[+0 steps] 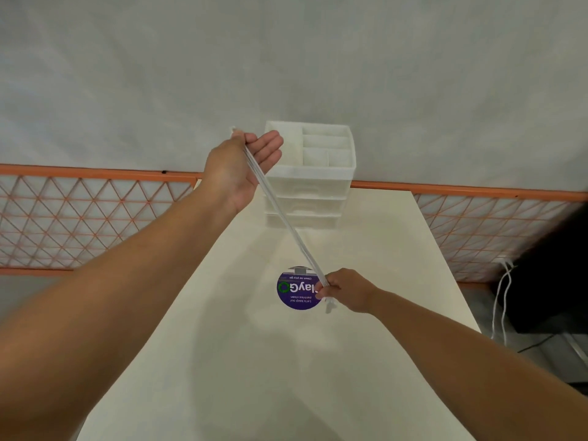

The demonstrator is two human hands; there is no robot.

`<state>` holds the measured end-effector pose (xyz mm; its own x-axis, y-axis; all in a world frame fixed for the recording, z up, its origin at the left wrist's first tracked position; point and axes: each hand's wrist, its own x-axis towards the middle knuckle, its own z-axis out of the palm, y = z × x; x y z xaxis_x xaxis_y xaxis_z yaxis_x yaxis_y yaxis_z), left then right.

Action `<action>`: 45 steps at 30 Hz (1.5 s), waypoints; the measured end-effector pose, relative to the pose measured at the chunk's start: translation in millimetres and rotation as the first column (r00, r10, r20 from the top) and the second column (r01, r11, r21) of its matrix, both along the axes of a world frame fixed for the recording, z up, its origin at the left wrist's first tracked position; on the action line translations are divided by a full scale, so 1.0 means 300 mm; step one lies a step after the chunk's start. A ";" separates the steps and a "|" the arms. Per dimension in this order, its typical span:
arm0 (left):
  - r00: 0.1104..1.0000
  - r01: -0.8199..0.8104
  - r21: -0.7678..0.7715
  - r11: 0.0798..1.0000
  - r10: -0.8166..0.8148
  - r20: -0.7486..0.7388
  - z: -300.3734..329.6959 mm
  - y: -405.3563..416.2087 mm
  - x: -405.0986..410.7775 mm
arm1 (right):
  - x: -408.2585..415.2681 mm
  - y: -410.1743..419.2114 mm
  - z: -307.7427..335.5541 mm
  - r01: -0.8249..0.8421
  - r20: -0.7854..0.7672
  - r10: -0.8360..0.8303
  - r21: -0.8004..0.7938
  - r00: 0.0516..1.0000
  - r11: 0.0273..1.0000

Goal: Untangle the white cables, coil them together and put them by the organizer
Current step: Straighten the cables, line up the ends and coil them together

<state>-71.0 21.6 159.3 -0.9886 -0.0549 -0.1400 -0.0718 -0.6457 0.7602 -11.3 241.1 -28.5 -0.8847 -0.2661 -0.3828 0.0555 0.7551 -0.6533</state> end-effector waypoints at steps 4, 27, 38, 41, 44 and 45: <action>1.000 -0.020 -0.027 0.999 0.020 -0.017 0.010 0.012 -0.004 | -0.001 0.044 -0.016 0.050 0.014 -0.050 0.003 0.999 0.999; 0.978 0.089 -0.126 0.988 -0.110 -0.175 0.073 0.067 0.039 | 0.003 0.019 -0.078 -0.108 0.130 0.114 -0.050 0.985 0.993; 0.938 0.304 -0.154 0.940 -0.324 -0.126 0.092 0.094 0.096 | -0.093 -0.002 0.162 -0.190 0.140 0.228 -0.239 0.964 0.952; 0.898 0.405 -0.168 0.898 -0.426 -0.108 0.109 0.093 0.119 | -0.134 -0.025 0.392 0.055 0.317 0.282 -0.746 0.906 0.664; 0.861 0.471 -0.190 0.861 -0.496 -0.113 0.123 0.092 0.129 | -0.122 -0.100 0.500 0.049 0.299 0.448 -0.872 0.842 0.488; 0.852 0.486 -0.195 0.852 -0.511 -0.113 0.125 0.091 0.130 | -0.108 -0.132 0.510 -0.005 0.268 0.498 -0.877 0.825 0.480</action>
<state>-32.0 48.9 197.0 -0.8964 0.4431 -0.0140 -0.2258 -0.4290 0.8746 -43.7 201.4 124.4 -0.5122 -0.8445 -0.1561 0.4115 -0.0818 -0.9077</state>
